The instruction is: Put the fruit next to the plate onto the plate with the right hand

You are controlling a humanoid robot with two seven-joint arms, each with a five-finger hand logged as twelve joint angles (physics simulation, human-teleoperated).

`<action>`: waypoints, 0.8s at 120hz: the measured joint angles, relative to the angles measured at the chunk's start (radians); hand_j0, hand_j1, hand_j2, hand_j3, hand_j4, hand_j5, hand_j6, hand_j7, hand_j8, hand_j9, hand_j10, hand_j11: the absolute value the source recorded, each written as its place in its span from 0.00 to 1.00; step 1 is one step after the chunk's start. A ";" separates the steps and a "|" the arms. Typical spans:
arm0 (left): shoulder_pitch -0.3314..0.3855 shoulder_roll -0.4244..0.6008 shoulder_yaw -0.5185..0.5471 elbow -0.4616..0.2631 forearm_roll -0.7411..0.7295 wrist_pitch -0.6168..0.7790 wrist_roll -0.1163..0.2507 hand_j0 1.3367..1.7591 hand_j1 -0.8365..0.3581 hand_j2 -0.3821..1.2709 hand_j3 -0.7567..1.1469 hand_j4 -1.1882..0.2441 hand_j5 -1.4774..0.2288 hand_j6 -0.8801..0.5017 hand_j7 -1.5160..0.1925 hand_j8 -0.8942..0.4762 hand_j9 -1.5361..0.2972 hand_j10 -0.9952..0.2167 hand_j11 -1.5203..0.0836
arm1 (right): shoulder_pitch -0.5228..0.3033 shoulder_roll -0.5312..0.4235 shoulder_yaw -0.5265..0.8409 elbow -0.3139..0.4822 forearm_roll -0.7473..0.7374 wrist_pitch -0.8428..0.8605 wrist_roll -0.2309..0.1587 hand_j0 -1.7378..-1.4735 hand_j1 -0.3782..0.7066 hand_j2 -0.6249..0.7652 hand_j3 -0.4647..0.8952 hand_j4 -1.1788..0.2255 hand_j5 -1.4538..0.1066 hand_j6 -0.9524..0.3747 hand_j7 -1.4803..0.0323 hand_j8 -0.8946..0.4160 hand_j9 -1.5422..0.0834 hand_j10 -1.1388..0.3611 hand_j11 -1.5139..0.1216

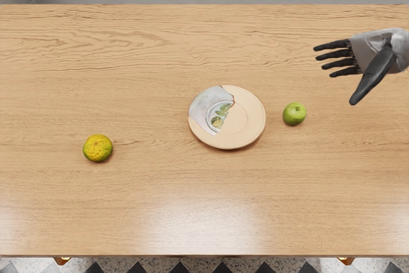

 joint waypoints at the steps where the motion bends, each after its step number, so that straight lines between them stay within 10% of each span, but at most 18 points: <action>1: 0.000 0.000 0.000 0.000 0.000 0.000 0.000 0.76 0.99 0.23 0.40 0.83 0.87 0.64 0.89 0.65 0.84 0.82 0.95 | 0.000 0.002 0.000 0.000 0.000 0.000 -0.001 0.30 0.03 0.45 0.34 0.84 0.93 0.72 0.98 0.68 0.95 0.76 0.93; 20: 0.000 0.000 0.000 0.000 0.000 0.000 0.000 0.76 0.99 0.23 0.40 0.83 0.87 0.64 0.89 0.65 0.84 0.82 0.95 | 0.045 0.019 0.001 0.077 -0.058 0.000 -0.030 0.30 0.03 0.45 0.34 0.84 0.93 0.72 0.98 0.68 0.95 0.76 0.93; 45: 0.000 0.000 0.000 0.000 0.000 0.000 0.000 0.76 0.99 0.23 0.40 0.83 0.87 0.64 0.89 0.65 0.84 0.82 0.95 | 0.072 0.048 0.011 0.365 -0.567 -0.215 -0.038 0.30 0.03 0.45 0.34 0.84 0.93 0.71 0.98 0.68 0.95 0.76 0.93; 70: 0.000 0.000 0.000 0.000 0.000 0.000 0.000 0.76 0.99 0.23 0.40 0.83 0.87 0.64 0.89 0.65 0.84 0.82 0.95 | -0.148 0.104 0.007 0.514 -0.856 -0.700 -0.039 0.30 0.03 0.45 0.34 0.84 0.93 0.71 0.98 0.68 0.95 0.76 0.93; 96: 0.000 0.000 0.000 0.000 0.000 0.000 0.000 0.76 0.99 0.23 0.40 0.83 0.87 0.64 0.89 0.65 0.84 0.82 0.95 | -0.294 0.182 0.007 0.500 -0.933 -0.905 -0.039 0.30 0.06 0.45 0.34 0.81 0.90 0.69 0.95 0.65 0.92 0.74 0.90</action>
